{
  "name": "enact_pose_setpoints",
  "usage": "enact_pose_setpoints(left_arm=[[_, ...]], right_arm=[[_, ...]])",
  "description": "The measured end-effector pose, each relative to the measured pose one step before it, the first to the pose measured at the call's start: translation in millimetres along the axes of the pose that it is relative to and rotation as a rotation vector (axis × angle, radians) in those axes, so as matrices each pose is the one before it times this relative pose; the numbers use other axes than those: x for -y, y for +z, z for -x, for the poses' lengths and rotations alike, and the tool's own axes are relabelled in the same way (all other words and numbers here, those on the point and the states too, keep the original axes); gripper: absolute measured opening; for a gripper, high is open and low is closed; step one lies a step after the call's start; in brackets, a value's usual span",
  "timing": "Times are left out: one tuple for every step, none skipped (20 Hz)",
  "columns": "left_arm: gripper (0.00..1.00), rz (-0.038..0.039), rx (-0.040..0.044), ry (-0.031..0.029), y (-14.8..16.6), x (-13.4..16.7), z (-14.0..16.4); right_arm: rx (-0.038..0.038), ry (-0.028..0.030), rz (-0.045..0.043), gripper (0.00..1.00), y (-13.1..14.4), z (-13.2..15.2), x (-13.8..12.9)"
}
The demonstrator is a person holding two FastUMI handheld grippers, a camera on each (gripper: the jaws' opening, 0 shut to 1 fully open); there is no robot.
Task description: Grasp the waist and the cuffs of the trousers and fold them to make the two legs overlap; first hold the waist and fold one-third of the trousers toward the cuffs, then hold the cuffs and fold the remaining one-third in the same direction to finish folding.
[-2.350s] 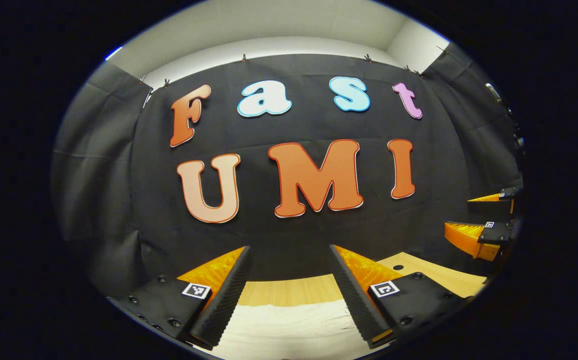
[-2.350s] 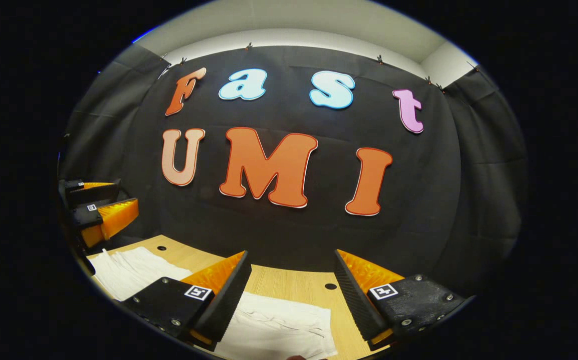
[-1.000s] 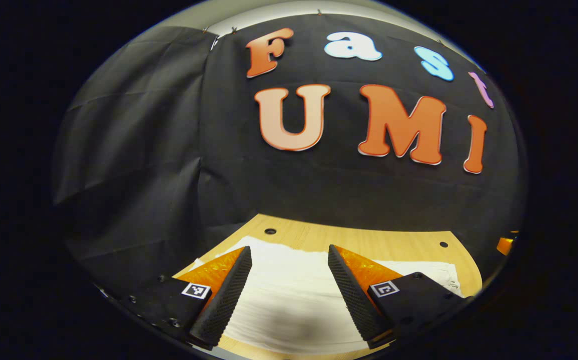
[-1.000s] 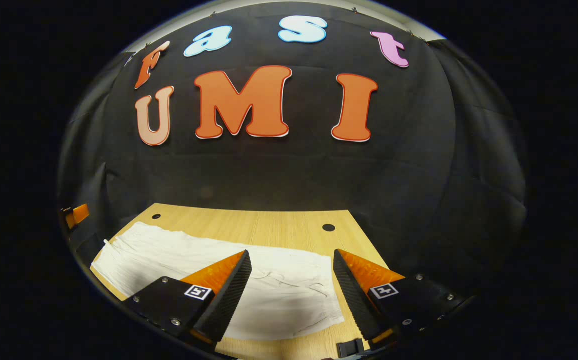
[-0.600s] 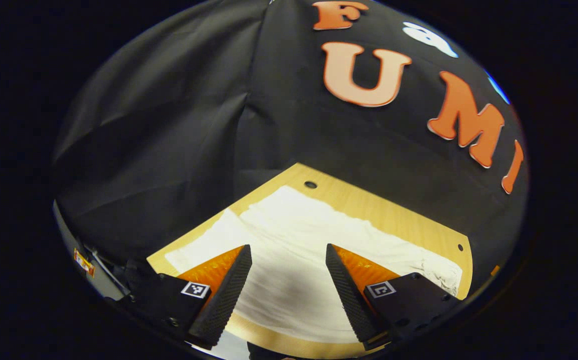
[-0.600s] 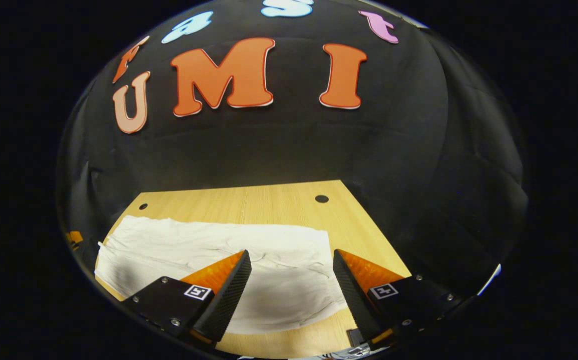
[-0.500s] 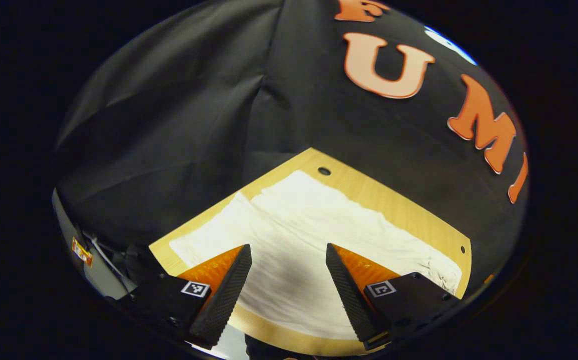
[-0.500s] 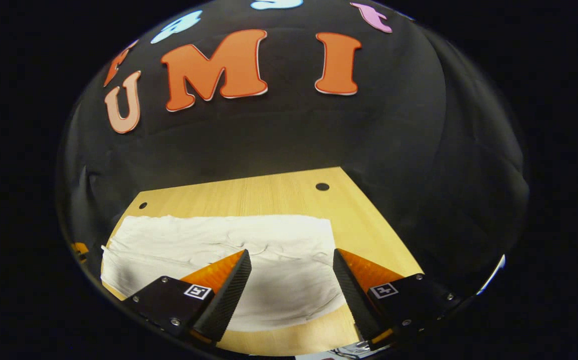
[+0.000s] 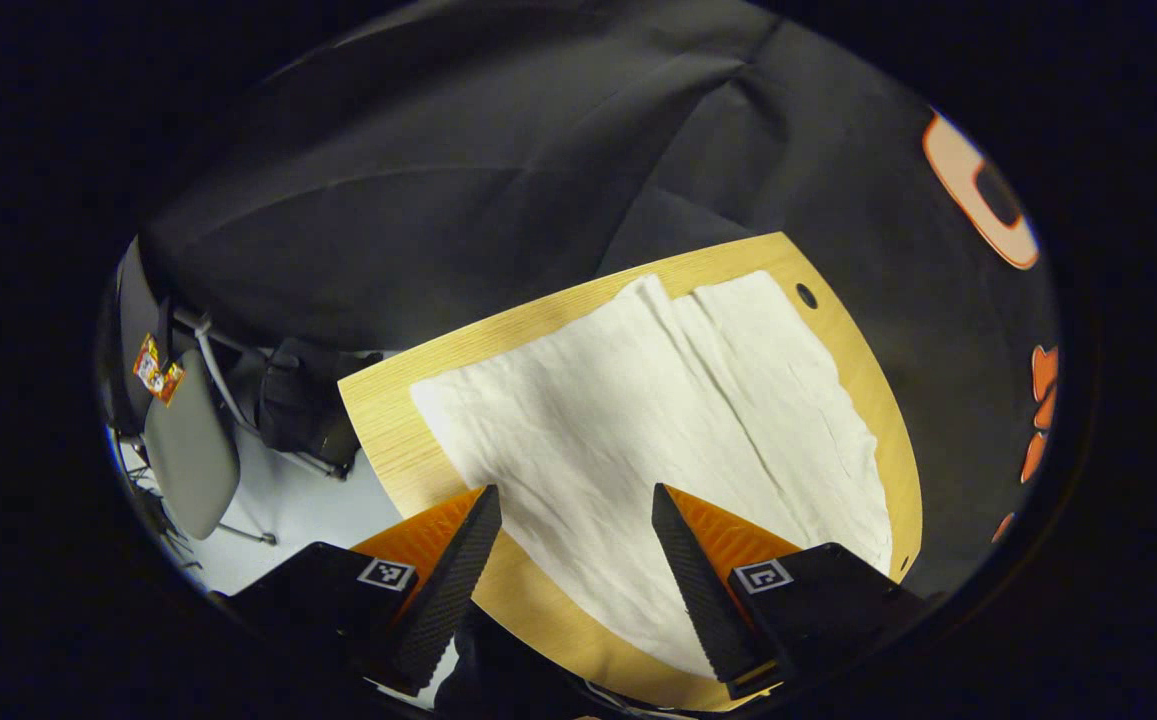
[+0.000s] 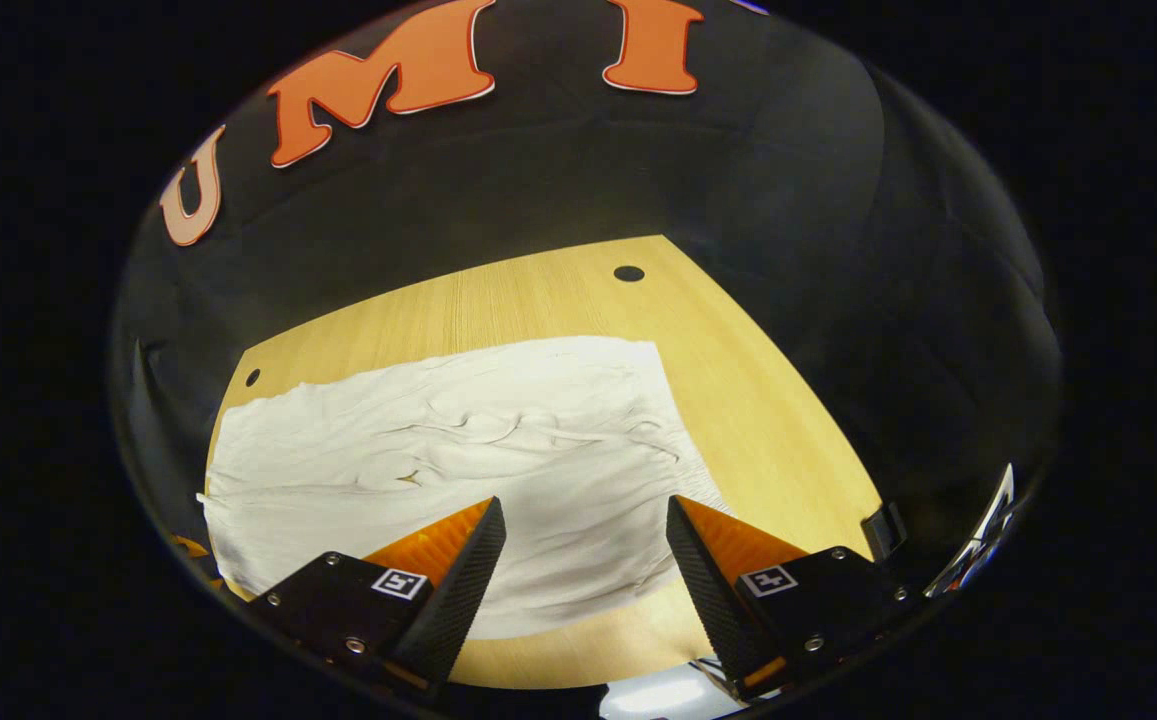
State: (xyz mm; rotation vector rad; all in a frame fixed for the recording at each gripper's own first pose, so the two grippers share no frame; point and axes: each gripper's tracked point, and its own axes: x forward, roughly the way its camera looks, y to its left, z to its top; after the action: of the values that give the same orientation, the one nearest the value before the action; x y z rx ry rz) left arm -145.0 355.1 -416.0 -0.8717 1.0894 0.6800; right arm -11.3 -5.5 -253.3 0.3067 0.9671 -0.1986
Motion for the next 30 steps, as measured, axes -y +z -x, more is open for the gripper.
enact_pose_setpoints(left_arm=[[1.00, 0.02298, -0.02003, 0.01466, 3.54, -10.43, -7.55], [1.00, 0.02226, -0.02130, 0.01860, 2.88, -9.07, -7.69], [1.00, 0.03048, -0.01906, 0.02281, 2.43, -10.11, -4.59], [1.00, 0.04096, -0.01735, 0.00973, 2.70, -7.12, -4.54], [1.00, 0.03553, -0.02715, 0.00611, 2.16, -7.57, -6.68], [1.00, 0.02230, -0.02065, 0.00799, 1.98, -5.04, -2.66], [1.00, 0.00989, -0.00756, 0.00443, 5.51, -4.93, -3.00], [1.00, 0.00426, -0.00894, 0.00010, 4.45, -7.89, -4.78], [1.00, 0.00834, -0.00949, -0.01076, 3.61, -1.11, -2.37], [1.00, 0.01267, -0.01614, -0.00388, 5.15, -2.62, -5.40], [0.99, 0.01949, -0.01889, -0.00377, 2.96, -1.60, -4.03], [0.99, 0.01306, -0.00687, -0.01151, 5.70, -1.05, -0.06], [0.96, 0.01299, -0.00288, -0.03392, 3.05, 3.96, -0.82], [0.95, 0.01107, 0.00506, -0.03092, 4.89, 4.35, -2.15], [0.94, 0.01167, -0.00575, -0.02567, 1.89, 1.85, -0.21], [0.90, 0.01227, -0.00094, -0.03945, 1.89, 6.48, 1.33], [0.89, 0.01815, -0.00070, -0.04069, 2.48, 6.58, -1.69], [0.86, 0.01653, -0.00008, -0.05211, 1.20, 7.42, -4.92], [0.83, 0.01092, 0.00130, -0.02749, -1.67, 1.26, 0.08], [0.75, 0.00286, 0.01050, -0.02480, 3.14, 3.77, -1.05], [0.68, -0.00383, 0.00629, -0.02340, -2.91, 4.03, -2.72], [0.62, -0.01083, 0.00006, -0.00212, -2.82, 0.48, -2.52], [0.46, -0.01591, 0.00624, -0.01087, -3.01, 1.80, -7.00], [0.30, -0.01840, -0.00002, -0.00752, -4.02, 1.63, -3.61], [0.20, -0.02593, 0.00772, -0.01395, -2.56, 4.15, -1.81], [0.13, -0.01568, 0.01338, 0.00327, -1.76, -1.80, -0.02], [0.11, -0.00490, 0.00016, -0.00106, -0.92, 2.76, -0.20], [0.09, 0.00489, 0.00084, 0.00342, -2.64, 2.06, -10.27], [0.08, -0.00481, 0.00310, 0.00726, 0.49, -4.05, 10.72], [0.06, -0.00930, 0.00692, 0.01479, 0.61, -0.86, 5.29]], right_arm=[[-0.02260, -0.00265, -0.02271, 0.98, -5.44, -2.22, -2.74], [-0.01923, -0.00849, -0.01965, 0.98, -2.95, -2.01, -1.01], [-0.01458, -0.01897, -0.00827, 0.98, -4.32, -2.20, 2.50], [-0.00748, -0.02185, 0.00287, 0.97, -1.93, -1.88, 3.76], [-0.00580, -0.02146, 0.00040, 0.98, -2.39, -1.35, 4.44], [-0.00977, -0.01607, -0.00622, 0.98, -2.60, 0.49, 2.71], [-0.01335, -0.01073, -0.01352, 0.98, -4.41, -0.24, 0.63], [-0.01343, -0.00402, -0.02028, 0.98, -3.14, 0.36, 0.29], [-0.01057, 0.00140, -0.02166, 0.98, -3.66, -1.23, 0.64], [-0.00479, 0.00114, -0.02181, 0.98, -2.30, -0.08, 0.36], [-0.00623, 0.00016, -0.01956, 0.98, -4.08, 0.41, 1.33], [-0.00564, -0.00146, -0.01690, 0.98, -2.68, 0.49, 1.66], [-0.00234, -0.00067, -0.01321, 0.98, -2.60, 0.01, 2.13], [-0.00619, -0.00230, -0.00824, 0.97, -3.05, -0.47, 1.89], [-0.00790, 0.00105, -0.00742, 0.97, -3.50, -0.92, 2.16], [-0.00945, 0.00279, -0.00823, 0.97, -2.89, -1.96, 1.95], [-0.00800, 0.00677, -0.00924, 0.97, -2.11, -2.02, 1.21], [-0.00787, 0.00871, -0.00897, 0.97, 0.26, -1.78, 1.45], [-0.00605, 0.00622, -0.00827, 0.97, -0.19, -2.30, 3.46], [-0.00281, 0.00548, -0.01000, 0.96, 1.57, -2.61, 3.88], [-0.00032, -0.00021, -0.01296, 0.96, 1.72, -3.27, 4.34], [-0.00288, 0.00263, -0.01604, 0.96, 2.23, -3.93, 5.11], [-0.00628, 0.00114, -0.01564, 0.96, 0.14, -2.72, 4.90], [-0.00152, 0.00755, -0.01161, 0.95, 1.62, -3.69, 2.79], [-0.00173, -0.00239, -0.00758, 0.95, -0.33, -4.46, 7.00], [-0.00908, -0.01480, -0.00742, 0.95, -3.81, -3.51, 9.17], [-0.01512, -0.00605, -0.00651, 0.94, -5.26, -2.73, 7.47], [-0.00790, -0.00591, -0.01359, 0.90, -3.01, -3.53, 7.85], [-0.00650, -0.00231, -0.02254, 0.89, -3.14, -3.27, 7.84], [-0.01063, -0.00211, -0.03179, 0.87, -1.66, -2.68, 7.27]])
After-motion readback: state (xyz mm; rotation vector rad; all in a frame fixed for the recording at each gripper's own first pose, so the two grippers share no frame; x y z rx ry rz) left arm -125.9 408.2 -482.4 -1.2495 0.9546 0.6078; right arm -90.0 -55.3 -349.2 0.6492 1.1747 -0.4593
